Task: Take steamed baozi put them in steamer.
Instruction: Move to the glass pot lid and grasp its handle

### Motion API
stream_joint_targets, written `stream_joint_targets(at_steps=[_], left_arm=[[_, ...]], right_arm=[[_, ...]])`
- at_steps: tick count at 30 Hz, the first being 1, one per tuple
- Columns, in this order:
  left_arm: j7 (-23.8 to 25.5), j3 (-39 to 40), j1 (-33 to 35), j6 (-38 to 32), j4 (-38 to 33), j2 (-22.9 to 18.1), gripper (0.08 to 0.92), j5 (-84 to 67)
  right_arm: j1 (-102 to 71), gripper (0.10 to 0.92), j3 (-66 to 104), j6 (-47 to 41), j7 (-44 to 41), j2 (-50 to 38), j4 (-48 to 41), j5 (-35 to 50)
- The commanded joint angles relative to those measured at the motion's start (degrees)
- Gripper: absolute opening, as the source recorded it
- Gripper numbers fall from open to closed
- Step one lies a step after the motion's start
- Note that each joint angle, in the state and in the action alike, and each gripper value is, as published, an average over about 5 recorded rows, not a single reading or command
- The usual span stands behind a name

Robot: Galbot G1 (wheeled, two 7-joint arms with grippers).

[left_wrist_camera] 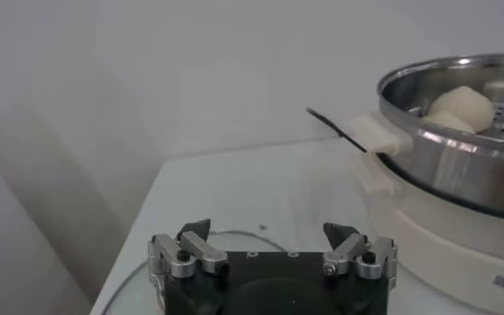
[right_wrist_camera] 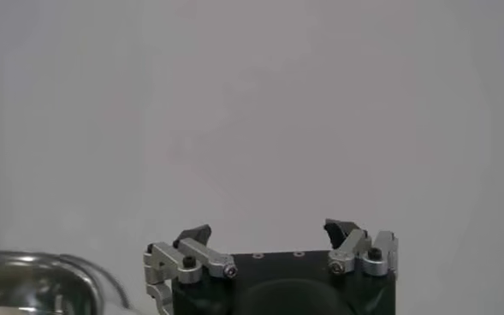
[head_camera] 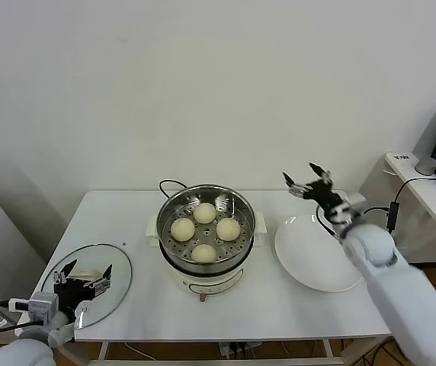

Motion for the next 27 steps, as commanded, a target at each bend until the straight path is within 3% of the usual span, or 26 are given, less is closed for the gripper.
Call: stream_joint_targets(at_steps=[1, 8, 15, 27], left_arm=[[6.83, -0.22, -0.63, -7.55, 5.11, 1.63, 0.823, 22.81], [8.47, 0.35, -1.0, -20.48, 15.29, 1.33, 0.823, 55.07], [5.62, 0.13, -1.71, -30.94, 24.16, -1.86, 0.823, 77.92], [-3.29, -2.09, -1.73, -37.35, 30.31, -5.59, 0.823, 96.04]], right_arm=[[-22.73, 0.823, 21.26, 5.99, -3.83, 14.68, 3.25, -10.86], [-23.45, 0.823, 22.72, 6.75, -6.1, 17.44, 1.7, -12.09], [-21.53, 0.823, 22.12, 6.65, -6.54, 18.04, -0.62, -13.58], [-20.27, 0.823, 22.03, 6.21, -6.82, 18.37, -2.37, -15.04]])
